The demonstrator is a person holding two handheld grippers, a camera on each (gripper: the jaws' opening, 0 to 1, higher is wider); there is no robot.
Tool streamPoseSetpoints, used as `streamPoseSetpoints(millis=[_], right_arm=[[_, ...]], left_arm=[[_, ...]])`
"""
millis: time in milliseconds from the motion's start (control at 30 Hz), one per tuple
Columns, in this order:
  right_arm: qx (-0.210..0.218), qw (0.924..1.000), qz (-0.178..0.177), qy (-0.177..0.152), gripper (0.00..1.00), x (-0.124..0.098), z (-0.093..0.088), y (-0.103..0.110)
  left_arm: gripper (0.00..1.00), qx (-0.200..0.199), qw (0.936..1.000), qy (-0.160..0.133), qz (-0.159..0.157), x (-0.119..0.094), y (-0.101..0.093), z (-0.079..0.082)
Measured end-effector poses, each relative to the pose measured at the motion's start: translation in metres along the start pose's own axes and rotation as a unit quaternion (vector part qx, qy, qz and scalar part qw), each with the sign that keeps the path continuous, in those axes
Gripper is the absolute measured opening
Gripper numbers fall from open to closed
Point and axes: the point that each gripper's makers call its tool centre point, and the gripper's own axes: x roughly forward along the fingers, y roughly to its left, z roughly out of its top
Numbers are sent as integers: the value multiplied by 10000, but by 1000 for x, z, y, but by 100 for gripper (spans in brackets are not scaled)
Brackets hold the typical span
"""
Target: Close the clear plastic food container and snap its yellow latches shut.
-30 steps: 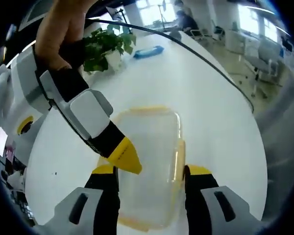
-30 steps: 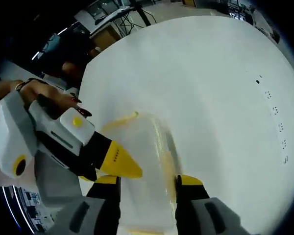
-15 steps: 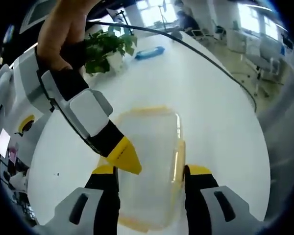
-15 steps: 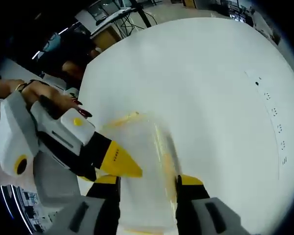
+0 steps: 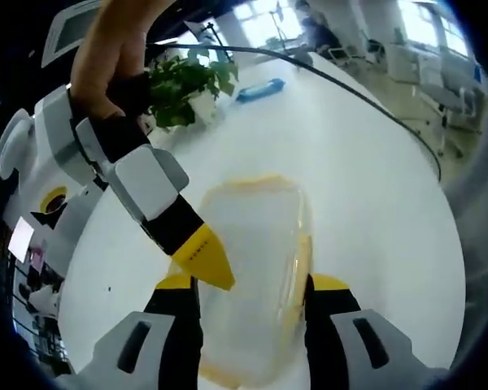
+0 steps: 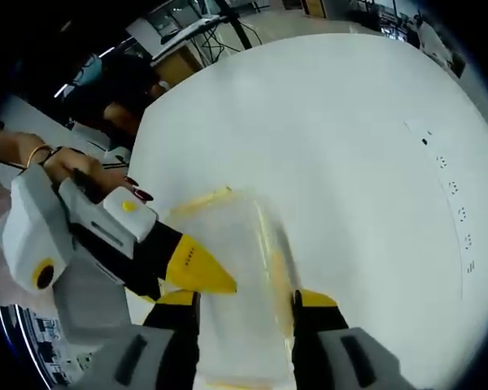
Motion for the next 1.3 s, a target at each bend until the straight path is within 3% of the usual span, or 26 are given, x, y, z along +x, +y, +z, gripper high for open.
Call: streamPoseSetpoints(millis=[700, 1100, 1300], right_arm=[[-122, 9998, -115, -105, 44, -3, 4, -3], [-373, 9969, -482, -497, 43, -7, 5, -1], [-321, 9964, -604, -507, 43, -7, 6, 0]], left_arm=[[48, -42, 9999, 81, -66, -2, -3, 0], [49, -226, 9995, 39, -235, -4, -3, 2], [49, -212, 9995, 39, -229, -4, -4, 2]])
